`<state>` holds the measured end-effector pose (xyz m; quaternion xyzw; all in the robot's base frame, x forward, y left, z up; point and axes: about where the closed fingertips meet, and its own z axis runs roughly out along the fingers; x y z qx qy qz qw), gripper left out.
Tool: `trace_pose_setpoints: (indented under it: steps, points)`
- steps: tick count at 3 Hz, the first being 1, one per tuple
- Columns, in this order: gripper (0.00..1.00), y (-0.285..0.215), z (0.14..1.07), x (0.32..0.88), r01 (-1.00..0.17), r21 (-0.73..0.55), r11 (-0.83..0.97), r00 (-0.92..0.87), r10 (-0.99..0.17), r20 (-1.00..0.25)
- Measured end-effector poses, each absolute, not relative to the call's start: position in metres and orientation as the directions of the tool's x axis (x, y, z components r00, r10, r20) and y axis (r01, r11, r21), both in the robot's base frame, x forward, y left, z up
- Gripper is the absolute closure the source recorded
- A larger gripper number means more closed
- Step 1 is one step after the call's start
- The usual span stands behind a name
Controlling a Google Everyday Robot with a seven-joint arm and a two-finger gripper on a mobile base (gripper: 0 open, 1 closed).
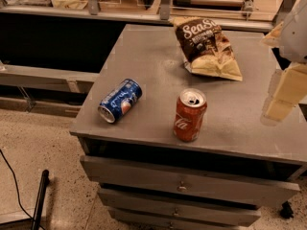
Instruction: Move brown chip bag near coke can
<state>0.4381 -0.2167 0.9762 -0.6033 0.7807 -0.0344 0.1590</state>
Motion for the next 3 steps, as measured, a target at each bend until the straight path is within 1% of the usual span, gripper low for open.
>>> trace_pose_setpoints:
  steps: [1, 2, 3]
  points:
    - [0.0, -0.218, 0.977, 0.44, -0.929, -0.248, 0.274, -0.224, -0.951, -0.213]
    - [0.0, -0.226, 0.979, 0.451, -0.919, -0.256, 0.3, -0.238, -0.939, -0.248]
    - [0.0, -0.247, 0.982, 0.493, -0.899, -0.27, 0.345, -0.261, -0.916, -0.303]
